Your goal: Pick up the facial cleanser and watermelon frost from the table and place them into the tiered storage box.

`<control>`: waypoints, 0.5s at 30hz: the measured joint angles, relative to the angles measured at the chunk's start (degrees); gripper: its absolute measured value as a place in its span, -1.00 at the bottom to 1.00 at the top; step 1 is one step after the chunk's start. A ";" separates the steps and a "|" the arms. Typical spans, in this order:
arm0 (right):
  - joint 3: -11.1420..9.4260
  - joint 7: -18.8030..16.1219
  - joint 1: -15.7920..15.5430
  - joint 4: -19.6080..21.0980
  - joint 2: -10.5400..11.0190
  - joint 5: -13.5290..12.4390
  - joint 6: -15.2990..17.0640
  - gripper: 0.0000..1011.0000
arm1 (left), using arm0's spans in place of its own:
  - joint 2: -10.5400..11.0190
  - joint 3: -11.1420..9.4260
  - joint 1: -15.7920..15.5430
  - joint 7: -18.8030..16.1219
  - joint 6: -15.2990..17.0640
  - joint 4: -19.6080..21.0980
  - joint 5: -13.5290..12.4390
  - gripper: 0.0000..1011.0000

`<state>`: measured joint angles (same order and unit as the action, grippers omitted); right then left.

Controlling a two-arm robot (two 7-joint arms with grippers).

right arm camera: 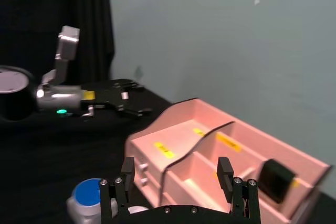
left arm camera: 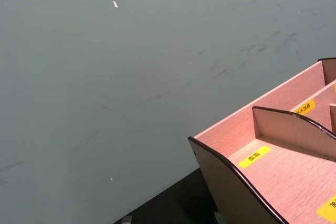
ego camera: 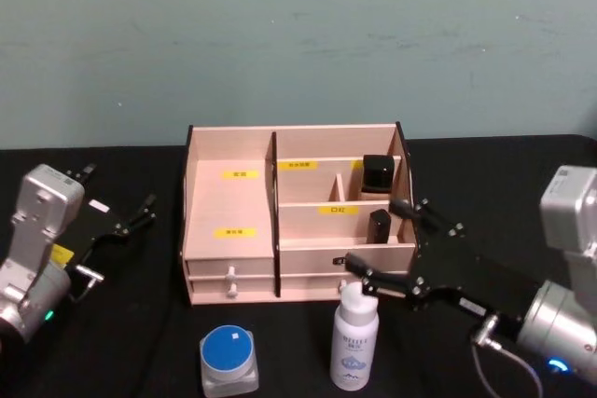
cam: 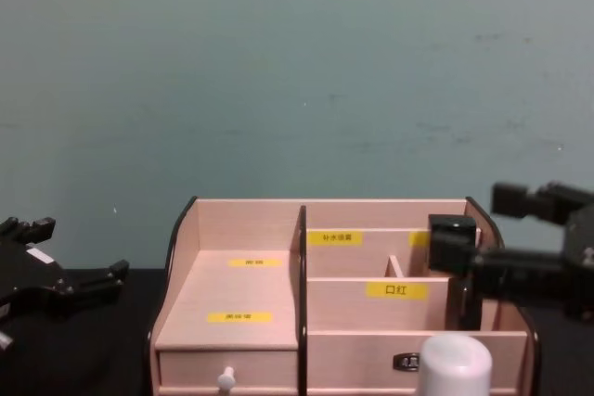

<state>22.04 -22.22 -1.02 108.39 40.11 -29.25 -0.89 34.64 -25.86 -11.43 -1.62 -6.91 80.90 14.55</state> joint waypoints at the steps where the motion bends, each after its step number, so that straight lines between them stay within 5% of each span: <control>1: 0.23 -0.34 0.10 -0.04 -0.16 0.01 0.32 0.98 | 0.00 0.00 0.00 0.00 0.00 0.00 0.00 1.00; 15: 0.87 -2.00 -1.63 1.47 -0.79 1.11 6.71 0.98 | 0.00 0.00 0.00 0.00 0.00 0.00 0.00 1.00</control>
<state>22.91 -24.23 -2.65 109.87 39.32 -28.14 5.82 34.65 -25.86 -11.43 -1.62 -6.91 80.90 14.55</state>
